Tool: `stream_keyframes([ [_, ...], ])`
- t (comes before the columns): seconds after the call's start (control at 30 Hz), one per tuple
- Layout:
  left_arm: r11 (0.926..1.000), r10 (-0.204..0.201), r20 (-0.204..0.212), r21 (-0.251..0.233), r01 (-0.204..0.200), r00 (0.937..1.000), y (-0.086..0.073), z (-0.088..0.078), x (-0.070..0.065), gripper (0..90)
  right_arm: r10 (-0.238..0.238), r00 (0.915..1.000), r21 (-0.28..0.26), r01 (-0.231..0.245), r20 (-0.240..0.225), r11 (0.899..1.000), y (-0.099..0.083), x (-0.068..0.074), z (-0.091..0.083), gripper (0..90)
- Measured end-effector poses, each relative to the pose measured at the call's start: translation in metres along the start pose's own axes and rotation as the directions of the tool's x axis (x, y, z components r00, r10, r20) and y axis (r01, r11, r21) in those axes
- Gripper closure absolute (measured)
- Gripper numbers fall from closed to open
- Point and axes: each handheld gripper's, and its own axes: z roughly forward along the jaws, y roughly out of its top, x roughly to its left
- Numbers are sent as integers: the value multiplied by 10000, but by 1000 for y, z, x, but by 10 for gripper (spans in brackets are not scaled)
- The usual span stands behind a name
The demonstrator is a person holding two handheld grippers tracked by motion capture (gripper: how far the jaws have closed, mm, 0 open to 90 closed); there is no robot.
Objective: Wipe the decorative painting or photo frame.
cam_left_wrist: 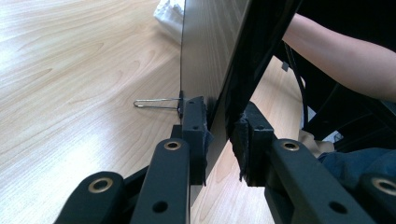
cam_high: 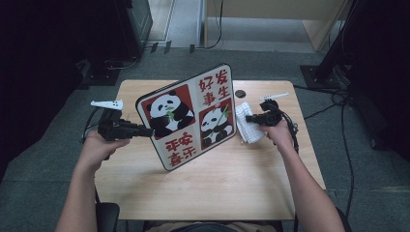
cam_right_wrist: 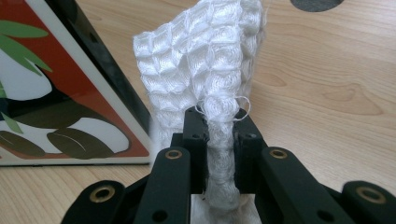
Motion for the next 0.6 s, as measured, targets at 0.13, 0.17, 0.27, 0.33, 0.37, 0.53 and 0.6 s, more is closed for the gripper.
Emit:
stream_keyframes([
  [0.13,10000,0,-2,2,0,10000,0,0,0,757,170,9998,-73,-169,127,9998,1,-2,-6,797],
  [0.17,10000,-2,-6,4,2,10000,0,0,0,757,124,9998,-63,-124,134,9999,2,-2,-7,797],
  [0.27,10000,-2,-4,8,2,10000,0,0,0,757,10,9995,-234,-2,320,9997,6,-3,-13,797],
  [0.33,10000,-11,3,-2,11,10000,0,0,0,757,-26,9990,-288,39,438,9996,7,-4,-15,797],
  [0.37,10000,-27,7,-8,27,10000,0,0,0,756,-11,9985,-302,27,542,9995,7,-5,-16,797],
  [0.53,10000,-26,-1,-1,26,10000,0,0,0,757,38,9976,-245,-21,698,9997,9,-13,-18,798],
  [0.6,10000,-27,4,1,27,10000,0,0,0,756,55,9969,-313,-31,784,9995,9,-16,-19,797],
])
